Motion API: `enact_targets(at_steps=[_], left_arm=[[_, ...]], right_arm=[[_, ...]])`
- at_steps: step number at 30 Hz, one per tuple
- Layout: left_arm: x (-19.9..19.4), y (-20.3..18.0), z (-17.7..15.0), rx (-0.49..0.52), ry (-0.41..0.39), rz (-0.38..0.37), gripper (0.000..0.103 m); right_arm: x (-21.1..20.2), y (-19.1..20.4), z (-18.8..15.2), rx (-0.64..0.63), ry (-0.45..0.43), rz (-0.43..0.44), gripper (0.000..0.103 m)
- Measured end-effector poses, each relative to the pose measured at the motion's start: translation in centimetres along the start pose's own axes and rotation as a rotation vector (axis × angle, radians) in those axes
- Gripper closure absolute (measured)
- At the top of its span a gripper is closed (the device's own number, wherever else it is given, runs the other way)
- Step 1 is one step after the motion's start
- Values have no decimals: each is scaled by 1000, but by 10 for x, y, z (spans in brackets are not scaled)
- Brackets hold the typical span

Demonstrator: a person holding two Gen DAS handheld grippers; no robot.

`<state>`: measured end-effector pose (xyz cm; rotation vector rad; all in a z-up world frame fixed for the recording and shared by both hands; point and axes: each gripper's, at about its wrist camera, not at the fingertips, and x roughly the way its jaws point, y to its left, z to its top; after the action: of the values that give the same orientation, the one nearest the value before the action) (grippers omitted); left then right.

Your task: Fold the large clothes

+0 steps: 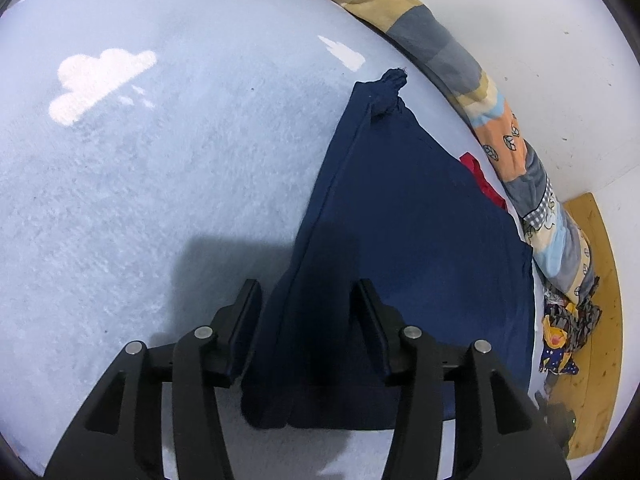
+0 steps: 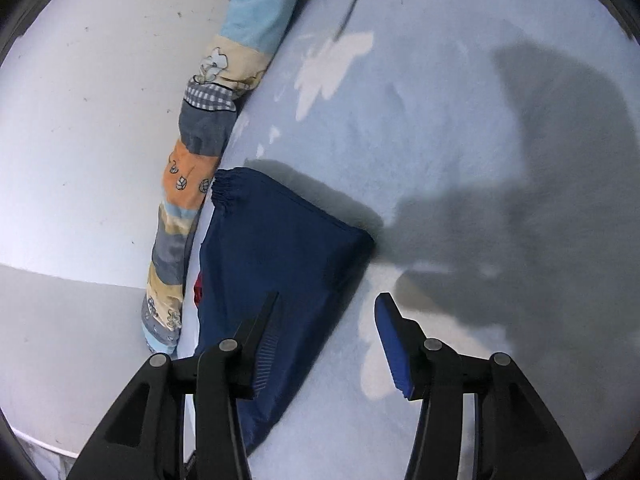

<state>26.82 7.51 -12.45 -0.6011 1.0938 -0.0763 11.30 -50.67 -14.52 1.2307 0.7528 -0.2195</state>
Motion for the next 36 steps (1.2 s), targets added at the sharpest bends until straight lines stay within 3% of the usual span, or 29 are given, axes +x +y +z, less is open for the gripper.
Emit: enact_targets(at_steps=[2, 4, 5, 6, 11, 15, 18, 20, 23, 25, 27, 28, 30, 32, 33, 36], left_arm=[[2, -1, 1, 5, 0, 2, 56], [4, -3, 3, 3, 3, 2, 56], [5, -4, 4, -2, 3, 1, 56], [5, -4, 5, -4, 3, 0, 56], [6, -7, 12, 11, -23, 30, 56], [4, -12, 19, 55, -52, 80, 56], [-5, -9, 21, 50, -60, 109, 56], [-16, -8, 21, 43, -69, 138, 56], [-40, -11, 24, 46, -109, 186, 56], [-61, -20, 27, 84, -189, 211, 56], [-74, -37, 27, 154, -270, 251, 45], [-75, -48, 27, 198, -296, 259, 45], [-68, -67, 25, 279, -299, 250, 45], [-51, -91, 21, 366, -274, 235, 45], [-38, -104, 17, 417, -251, 235, 45], [-4, -125, 6, 517, -173, 265, 45]], right_arm=[[13, 7, 6, -35, -28, -42, 56], [30, 9, 11, -27, -23, -26, 71], [44, 7, 15, -12, 12, -6, 85], [54, 4, 16, -3, 20, -5, 90], [36, 21, 4, -28, -73, -21, 98], [-3, 40, -28, -69, -152, -55, 99], [-23, 29, -49, -50, -156, -91, 99], [-28, 11, -57, 31, -131, -106, 98], [-38, 2, -58, 74, -94, -190, 82], [-54, 2, -59, 85, -111, -186, 81], [-78, 12, -66, 22, -201, -250, 80], [-87, 22, -69, -34, -245, -259, 79], [-86, 44, -70, -139, -249, -221, 76], [-71, 72, -70, -249, -216, -199, 75], [-57, 88, -69, -309, -179, -194, 67], [-3, 126, -73, -460, -37, -178, 64]])
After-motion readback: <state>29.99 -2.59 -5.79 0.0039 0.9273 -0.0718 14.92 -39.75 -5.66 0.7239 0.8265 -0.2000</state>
